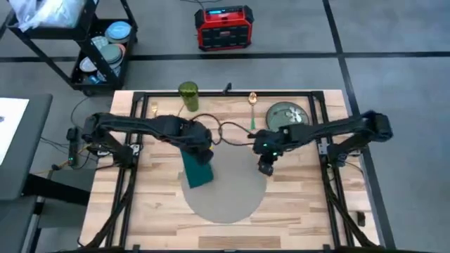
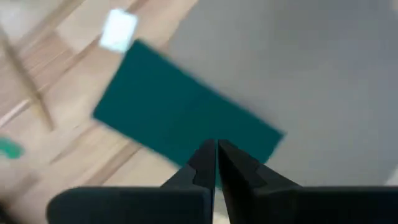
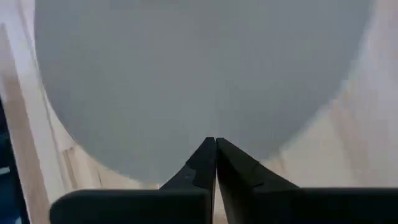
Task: Set table place
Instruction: Move the gray mat to the center, then put the green napkin beside the gray mat, then put the fork on the green napkin
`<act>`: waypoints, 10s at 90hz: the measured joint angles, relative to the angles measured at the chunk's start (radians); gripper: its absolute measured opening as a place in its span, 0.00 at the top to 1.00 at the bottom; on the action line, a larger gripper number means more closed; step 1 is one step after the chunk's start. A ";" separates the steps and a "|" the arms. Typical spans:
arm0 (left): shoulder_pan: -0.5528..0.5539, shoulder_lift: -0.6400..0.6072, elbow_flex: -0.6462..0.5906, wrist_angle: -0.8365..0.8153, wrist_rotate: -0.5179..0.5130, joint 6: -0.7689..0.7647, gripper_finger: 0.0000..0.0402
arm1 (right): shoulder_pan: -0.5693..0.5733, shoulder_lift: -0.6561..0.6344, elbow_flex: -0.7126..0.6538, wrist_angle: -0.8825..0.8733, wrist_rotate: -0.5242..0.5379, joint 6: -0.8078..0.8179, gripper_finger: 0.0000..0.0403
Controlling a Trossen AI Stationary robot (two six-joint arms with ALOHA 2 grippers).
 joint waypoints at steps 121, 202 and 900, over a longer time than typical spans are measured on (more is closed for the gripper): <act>-0.289 -0.497 -0.908 0.453 -0.418 -1.216 0.95 | 0.021 0.305 0.036 0.145 -0.042 -0.002 1.00; 0.290 -0.582 -1.162 0.947 -0.046 -0.537 0.75 | 0.003 0.307 0.036 0.138 -0.079 -0.037 1.00; 0.999 -0.297 -0.788 0.720 0.000 0.044 0.74 | -0.131 0.304 0.034 -0.058 -0.281 -0.356 1.00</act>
